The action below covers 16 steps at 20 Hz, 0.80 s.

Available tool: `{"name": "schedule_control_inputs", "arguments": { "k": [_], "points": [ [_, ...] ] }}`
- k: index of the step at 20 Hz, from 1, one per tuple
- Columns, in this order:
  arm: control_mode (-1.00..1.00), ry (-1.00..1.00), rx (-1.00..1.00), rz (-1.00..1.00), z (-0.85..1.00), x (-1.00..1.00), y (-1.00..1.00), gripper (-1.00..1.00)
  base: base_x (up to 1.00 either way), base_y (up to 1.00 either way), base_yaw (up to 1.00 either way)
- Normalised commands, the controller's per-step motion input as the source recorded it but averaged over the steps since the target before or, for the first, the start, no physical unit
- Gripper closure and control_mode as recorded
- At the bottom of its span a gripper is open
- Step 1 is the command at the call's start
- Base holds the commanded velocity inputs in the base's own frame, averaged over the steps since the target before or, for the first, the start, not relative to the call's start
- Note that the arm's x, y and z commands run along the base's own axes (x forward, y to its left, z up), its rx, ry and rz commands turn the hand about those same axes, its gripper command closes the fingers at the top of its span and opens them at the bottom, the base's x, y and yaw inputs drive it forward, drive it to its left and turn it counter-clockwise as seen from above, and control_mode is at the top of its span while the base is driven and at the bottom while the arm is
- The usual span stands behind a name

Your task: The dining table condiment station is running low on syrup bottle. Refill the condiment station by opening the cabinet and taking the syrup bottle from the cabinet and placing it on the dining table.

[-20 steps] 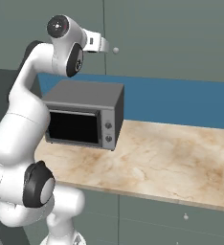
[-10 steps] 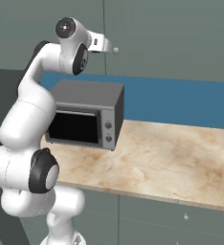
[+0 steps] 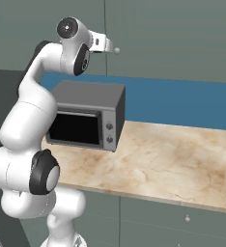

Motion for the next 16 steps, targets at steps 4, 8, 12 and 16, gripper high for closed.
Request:
{"name": "schedule_control_inputs", "arguments": {
  "k": [4,8,12,16],
  "points": [
    [-1.0,-0.02,0.0,0.0,-0.3,0.16,0.0,1.0,0.0,0.0,0.0],
    [-1.0,-0.07,0.0,0.0,-0.14,0.17,0.0,1.0,0.0,0.0,0.0],
    [-1.0,-0.06,0.0,0.01,-0.04,0.05,0.0,1.0,0.0,0.0,0.0],
    [-1.0,0.0,0.0,0.07,0.21,-0.14,0.0,1.0,0.0,0.0,0.0]
  ]
}}
